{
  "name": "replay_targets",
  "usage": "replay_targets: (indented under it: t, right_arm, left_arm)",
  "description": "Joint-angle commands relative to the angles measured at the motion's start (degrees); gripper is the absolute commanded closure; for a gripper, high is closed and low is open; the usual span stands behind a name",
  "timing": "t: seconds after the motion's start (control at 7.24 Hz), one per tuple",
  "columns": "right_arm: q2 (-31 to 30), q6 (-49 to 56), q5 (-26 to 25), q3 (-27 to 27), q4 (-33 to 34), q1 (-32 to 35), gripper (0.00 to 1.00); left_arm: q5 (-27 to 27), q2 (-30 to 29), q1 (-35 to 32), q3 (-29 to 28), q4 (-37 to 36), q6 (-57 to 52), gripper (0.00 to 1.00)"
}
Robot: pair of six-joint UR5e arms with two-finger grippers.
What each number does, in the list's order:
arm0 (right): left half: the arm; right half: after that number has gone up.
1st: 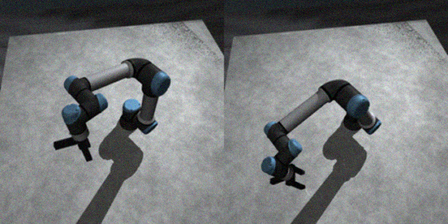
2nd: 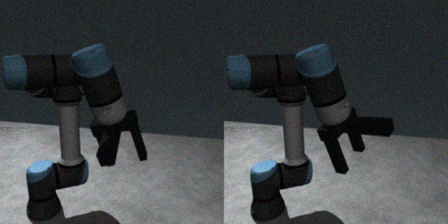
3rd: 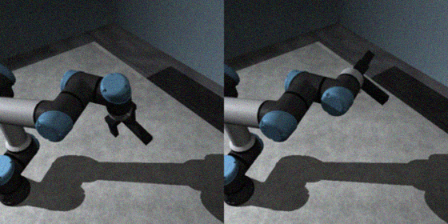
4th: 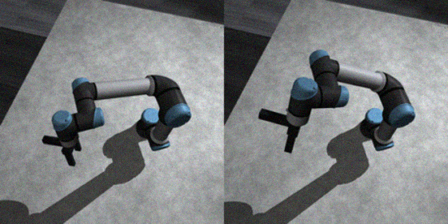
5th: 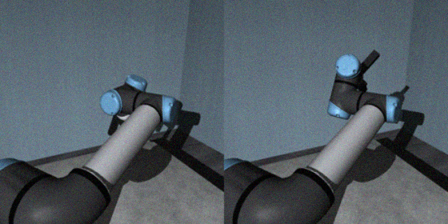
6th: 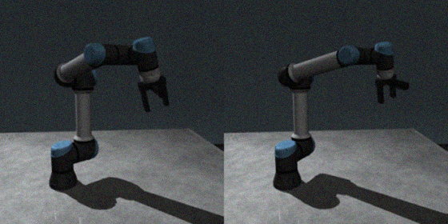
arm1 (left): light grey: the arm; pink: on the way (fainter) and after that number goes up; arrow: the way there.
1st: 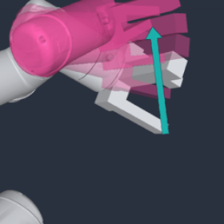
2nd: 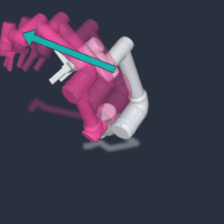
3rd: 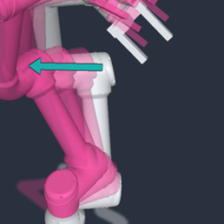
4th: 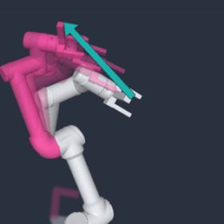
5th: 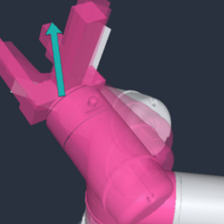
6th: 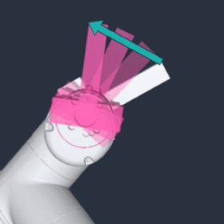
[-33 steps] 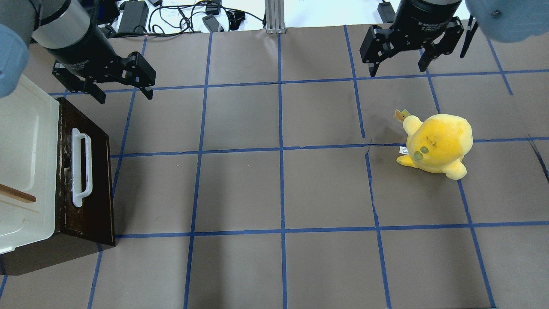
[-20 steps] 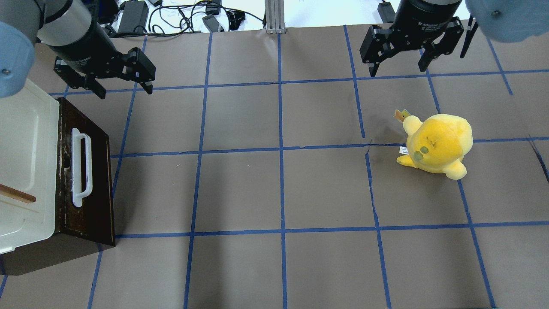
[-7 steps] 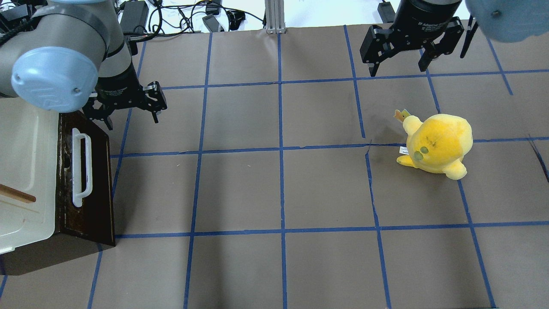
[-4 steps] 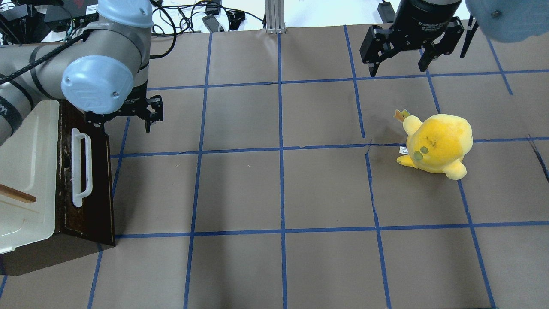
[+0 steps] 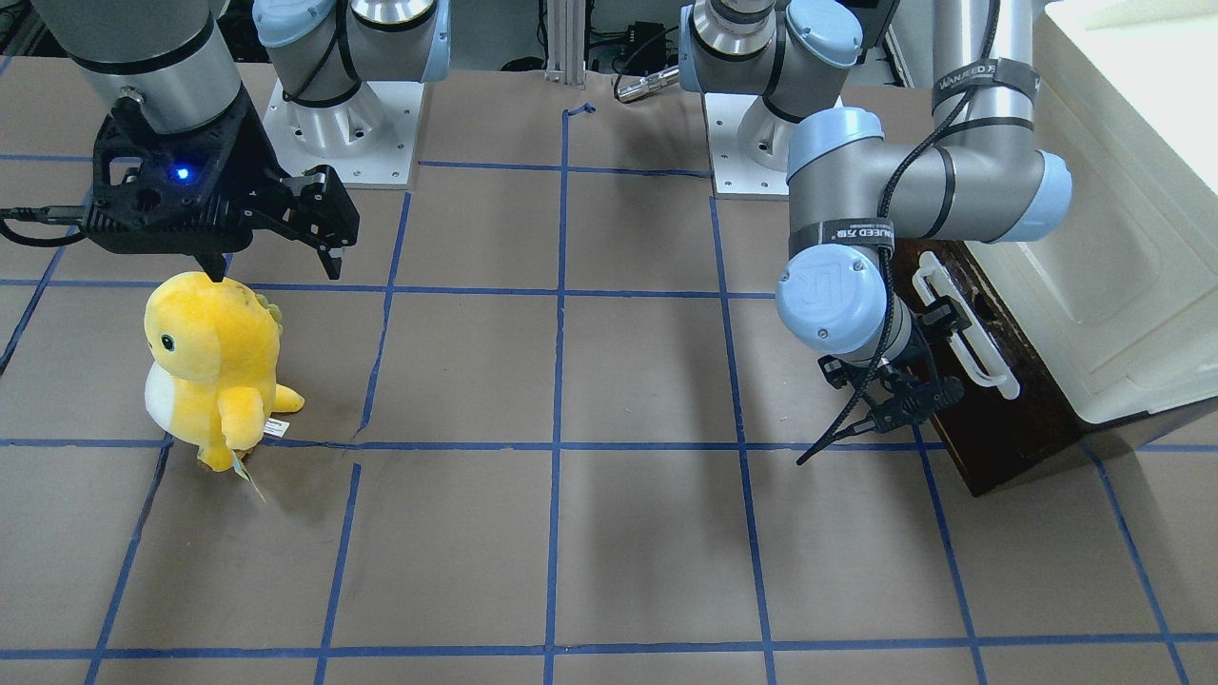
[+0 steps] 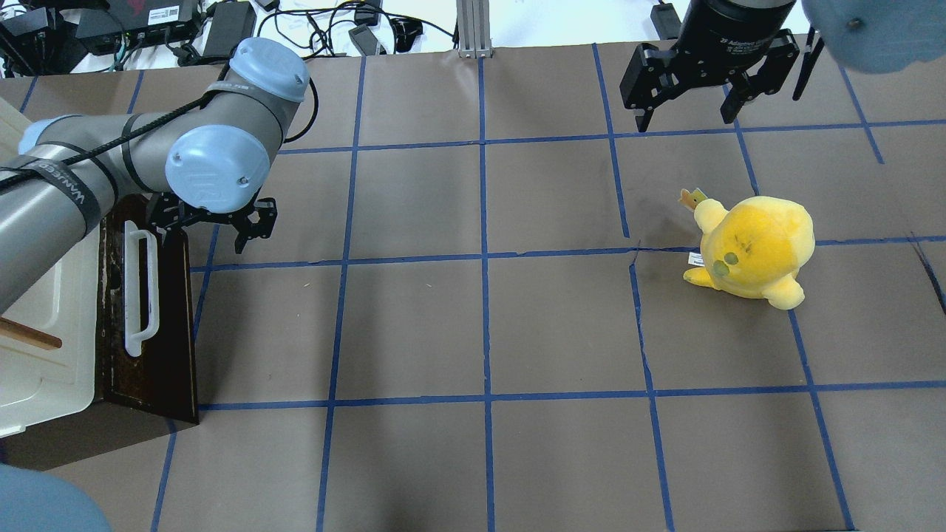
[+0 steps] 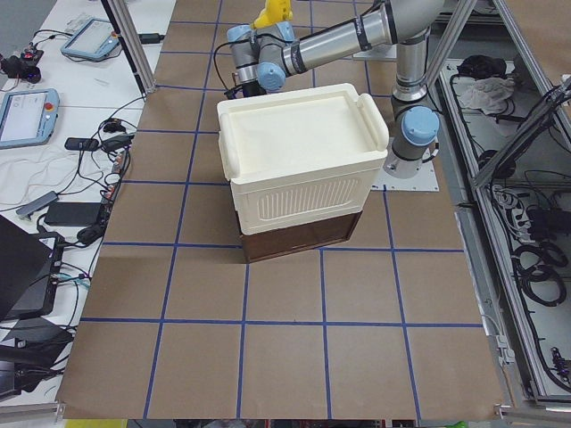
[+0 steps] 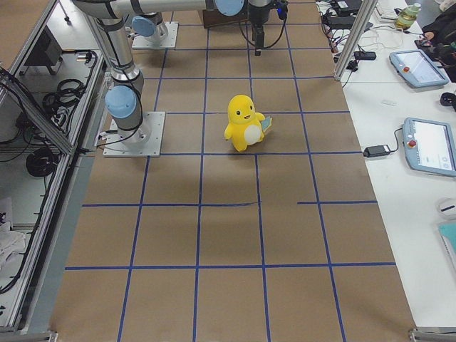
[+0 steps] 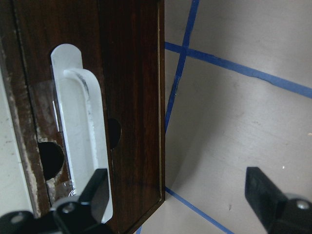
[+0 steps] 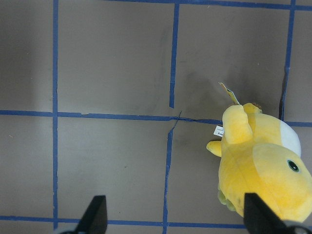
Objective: Pull drawer sideways
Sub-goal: 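Move the left gripper down to the white drawer handle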
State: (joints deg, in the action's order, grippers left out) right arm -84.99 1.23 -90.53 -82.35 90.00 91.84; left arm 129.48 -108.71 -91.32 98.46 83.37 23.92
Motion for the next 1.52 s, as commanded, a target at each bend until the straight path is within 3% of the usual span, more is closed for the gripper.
replay_targets:
  t: [0.0, 0.41, 0.69, 1.38]
  right_arm:
    - [0.0, 0.0, 0.0, 0.0, 0.0, 0.0, 0.00]
    - [0.0, 0.0, 0.0, 0.0, 0.0, 0.0, 0.00]
    - [0.0, 0.0, 0.0, 0.0, 0.0, 0.0, 0.00]
    - [0.0, 0.0, -0.1, 0.0, 0.0, 0.0, 0.00]
  left_arm:
    - [4.8, -1.3, 0.1, 0.5, -0.1, -0.2, 0.00]
    - [7.4, -1.9, 0.7, 1.1, -0.1, 1.2, 0.06]
    - [7.4, -2.3, 2.1, 1.1, 0.0, 1.5, 0.24]
    - [6.1, -2.2, 4.1, 2.1, 0.8, 5.0, 0.24]
